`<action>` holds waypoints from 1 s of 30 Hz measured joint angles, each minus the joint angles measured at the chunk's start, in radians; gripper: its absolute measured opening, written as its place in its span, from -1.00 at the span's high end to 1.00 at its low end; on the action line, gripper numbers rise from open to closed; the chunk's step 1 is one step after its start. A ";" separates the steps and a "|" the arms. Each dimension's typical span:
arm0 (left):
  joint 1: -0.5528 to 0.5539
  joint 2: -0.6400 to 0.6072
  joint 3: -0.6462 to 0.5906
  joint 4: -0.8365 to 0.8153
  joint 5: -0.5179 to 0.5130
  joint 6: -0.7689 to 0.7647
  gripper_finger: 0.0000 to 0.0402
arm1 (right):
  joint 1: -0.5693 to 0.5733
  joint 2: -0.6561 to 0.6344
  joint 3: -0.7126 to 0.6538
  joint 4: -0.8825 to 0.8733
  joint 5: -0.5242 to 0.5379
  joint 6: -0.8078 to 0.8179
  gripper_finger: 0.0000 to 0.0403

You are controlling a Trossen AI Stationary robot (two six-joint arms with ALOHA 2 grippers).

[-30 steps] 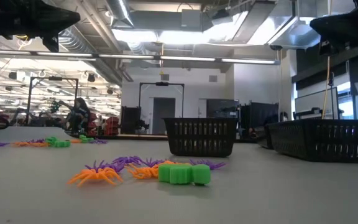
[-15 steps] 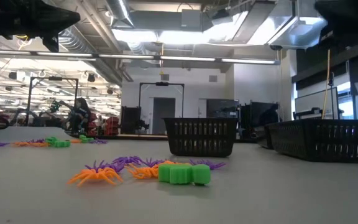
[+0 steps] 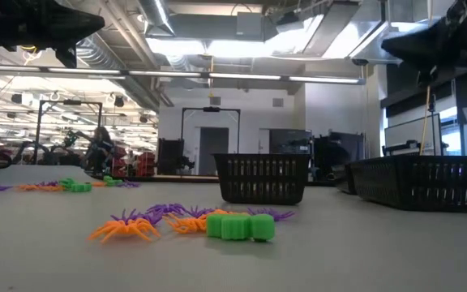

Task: Sort Halloween decoration
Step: Put the purple spider toy into the top bin

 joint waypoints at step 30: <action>0.000 0.000 0.000 0.000 0.000 0.000 1.00 | -0.015 0.829 0.269 0.126 0.120 -0.139 0.96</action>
